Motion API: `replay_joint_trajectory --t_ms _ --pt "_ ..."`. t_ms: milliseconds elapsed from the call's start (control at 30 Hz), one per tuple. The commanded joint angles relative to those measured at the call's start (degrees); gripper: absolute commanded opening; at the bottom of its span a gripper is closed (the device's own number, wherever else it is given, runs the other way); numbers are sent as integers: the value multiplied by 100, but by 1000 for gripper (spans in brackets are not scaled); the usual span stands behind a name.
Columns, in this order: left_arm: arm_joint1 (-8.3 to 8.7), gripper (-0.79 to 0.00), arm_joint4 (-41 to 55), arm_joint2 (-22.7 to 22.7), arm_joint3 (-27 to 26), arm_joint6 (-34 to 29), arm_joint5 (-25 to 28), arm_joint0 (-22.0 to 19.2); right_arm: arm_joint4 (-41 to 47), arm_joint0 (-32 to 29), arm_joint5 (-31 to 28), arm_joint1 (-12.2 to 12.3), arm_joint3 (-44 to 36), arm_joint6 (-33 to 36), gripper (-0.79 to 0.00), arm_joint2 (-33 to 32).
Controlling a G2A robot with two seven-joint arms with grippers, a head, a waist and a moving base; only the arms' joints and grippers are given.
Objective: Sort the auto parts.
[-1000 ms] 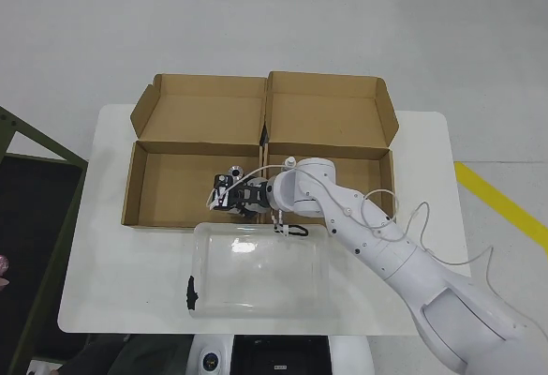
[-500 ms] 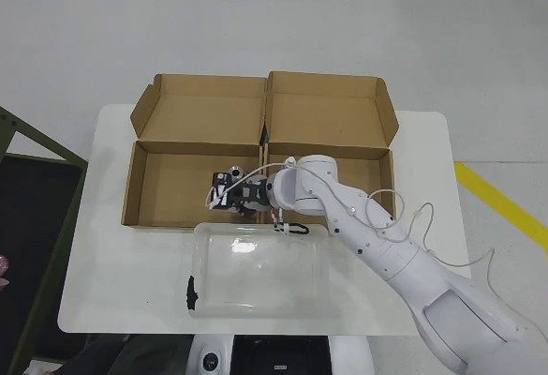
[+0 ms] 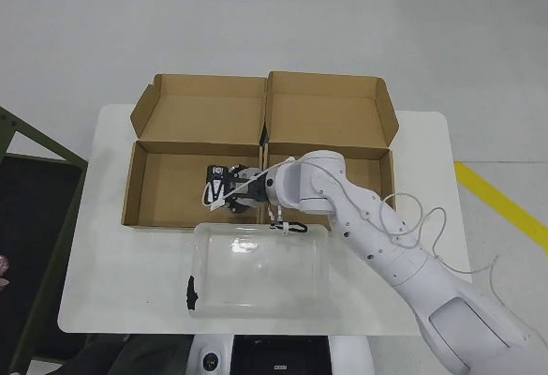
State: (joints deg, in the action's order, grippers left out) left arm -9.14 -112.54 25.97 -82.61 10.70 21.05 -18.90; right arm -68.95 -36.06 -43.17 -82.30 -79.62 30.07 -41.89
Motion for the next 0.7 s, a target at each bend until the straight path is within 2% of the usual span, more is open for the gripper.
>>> replay_joint_trajectory --t_ms 0,233,433,500,667 --pt "0 0 0 0 0 0 0 0 -13 -114 -9 54 -238 -10 -409 -152" --pt "0 0 0 0 0 0 0 0 -61 -782 -84 295 -1149 -83 -397 -813" --pt "0 0 0 0 0 0 0 0 -166 -1585 -193 522 -1860 -302 -391 -1504" --pt "0 0 0 0 0 0 0 0 -208 -1866 -228 596 -2071 -359 -354 -1759" --pt "0 0 0 0 0 0 0 0 -351 -2568 -386 767 -2539 -715 -320 -2392"
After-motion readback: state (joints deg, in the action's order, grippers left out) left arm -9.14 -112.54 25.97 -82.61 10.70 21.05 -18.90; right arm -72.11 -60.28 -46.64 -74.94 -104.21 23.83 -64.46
